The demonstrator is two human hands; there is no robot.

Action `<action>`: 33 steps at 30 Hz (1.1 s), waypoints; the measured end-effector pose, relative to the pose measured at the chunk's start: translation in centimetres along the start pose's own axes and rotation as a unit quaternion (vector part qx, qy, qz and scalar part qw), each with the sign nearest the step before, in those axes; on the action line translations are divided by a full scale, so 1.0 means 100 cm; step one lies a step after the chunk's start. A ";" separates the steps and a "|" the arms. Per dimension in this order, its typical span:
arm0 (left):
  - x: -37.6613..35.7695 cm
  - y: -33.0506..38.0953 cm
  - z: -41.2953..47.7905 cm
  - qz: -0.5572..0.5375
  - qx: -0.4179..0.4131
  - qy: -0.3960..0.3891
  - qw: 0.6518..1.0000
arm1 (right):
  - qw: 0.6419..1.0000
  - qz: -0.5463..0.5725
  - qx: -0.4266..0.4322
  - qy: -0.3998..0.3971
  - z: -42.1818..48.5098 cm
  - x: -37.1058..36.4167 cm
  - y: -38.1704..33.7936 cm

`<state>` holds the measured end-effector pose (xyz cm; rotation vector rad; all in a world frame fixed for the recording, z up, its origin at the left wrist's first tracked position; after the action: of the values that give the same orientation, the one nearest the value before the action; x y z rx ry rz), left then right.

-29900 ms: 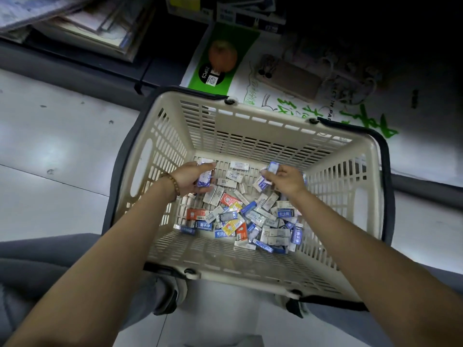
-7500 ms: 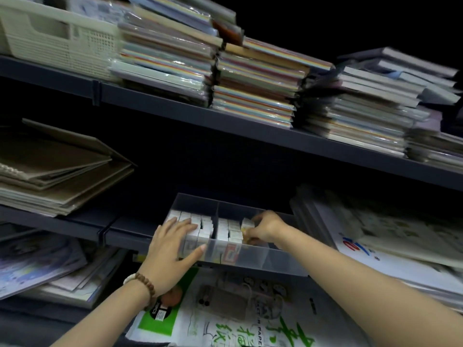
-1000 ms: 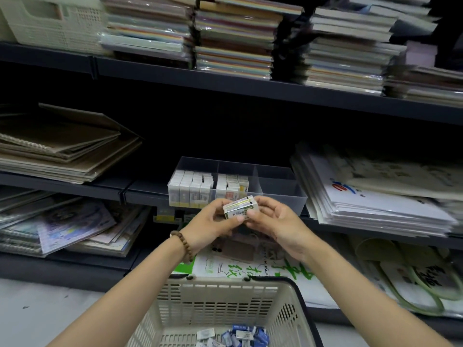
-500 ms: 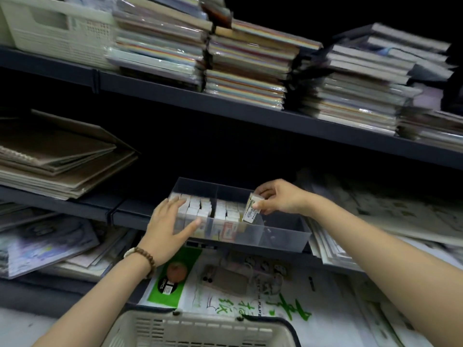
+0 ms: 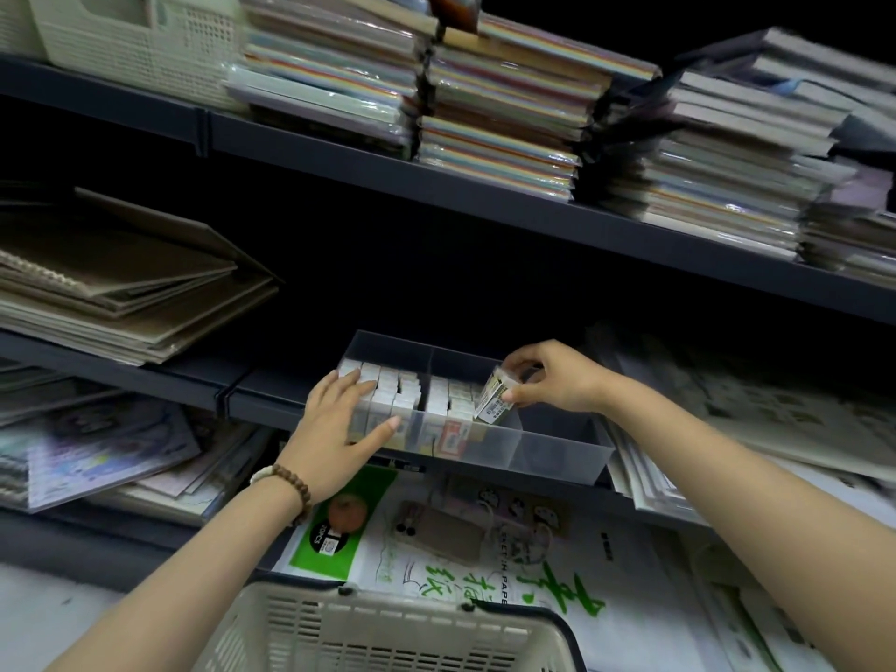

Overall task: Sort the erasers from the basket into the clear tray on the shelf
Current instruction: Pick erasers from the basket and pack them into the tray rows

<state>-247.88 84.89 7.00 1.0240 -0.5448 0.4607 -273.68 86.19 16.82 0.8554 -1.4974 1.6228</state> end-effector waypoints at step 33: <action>-0.049 -0.038 -0.114 0.103 -0.077 -0.140 0.982 | 0.982 0.131 -0.008 0.137 -0.146 -0.180 0.052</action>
<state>-247.03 92.74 -3.26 0.8929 -0.9305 0.4509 -269.13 99.02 -2.63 0.4148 -1.4682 1.8314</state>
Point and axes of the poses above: each hand's wrist, its own z-axis towards the middle knuckle, its own x-axis out of the back of the hand, y = z × x, the point moved 2 cm from there along z, towards the middle knuckle, and after that the axes turned 9 degrees about y, right-handed, at the moved point
